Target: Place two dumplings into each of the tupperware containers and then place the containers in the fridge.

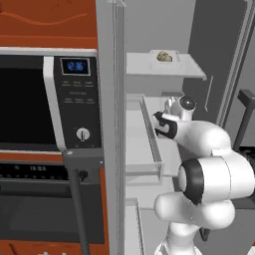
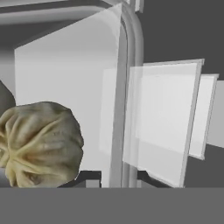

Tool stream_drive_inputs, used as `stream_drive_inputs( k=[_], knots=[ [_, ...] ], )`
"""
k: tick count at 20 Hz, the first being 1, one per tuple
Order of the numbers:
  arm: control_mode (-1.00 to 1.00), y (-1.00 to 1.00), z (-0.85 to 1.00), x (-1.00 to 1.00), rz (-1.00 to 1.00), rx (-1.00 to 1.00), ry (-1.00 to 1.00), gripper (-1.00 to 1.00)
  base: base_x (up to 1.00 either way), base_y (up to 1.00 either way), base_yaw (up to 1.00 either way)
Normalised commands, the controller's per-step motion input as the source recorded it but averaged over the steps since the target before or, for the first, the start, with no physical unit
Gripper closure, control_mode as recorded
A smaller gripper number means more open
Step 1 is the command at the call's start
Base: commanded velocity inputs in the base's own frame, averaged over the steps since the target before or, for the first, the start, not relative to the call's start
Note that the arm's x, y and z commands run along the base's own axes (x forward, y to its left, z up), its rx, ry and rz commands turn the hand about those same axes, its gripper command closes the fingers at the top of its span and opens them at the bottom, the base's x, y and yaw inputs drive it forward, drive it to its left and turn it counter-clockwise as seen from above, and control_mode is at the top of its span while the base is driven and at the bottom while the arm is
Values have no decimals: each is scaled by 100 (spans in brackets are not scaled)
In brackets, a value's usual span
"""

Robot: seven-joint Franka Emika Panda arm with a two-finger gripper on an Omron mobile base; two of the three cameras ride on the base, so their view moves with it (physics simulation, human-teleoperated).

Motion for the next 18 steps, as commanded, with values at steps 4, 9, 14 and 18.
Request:
stream_drive_inputs(
  k=[4,9,14,18],
  knots=[
    [-100,-25,-8,46,0,0,0,100,0,0,0],
    [-100,-3,-41,35,0,0,-1,100,0,0,0],
    [-100,0,-35,34,0,-1,-6,100,0,0,0],
    [-100,-3,-13,77,0,0,-1,100,0,0,0]
  ],
)
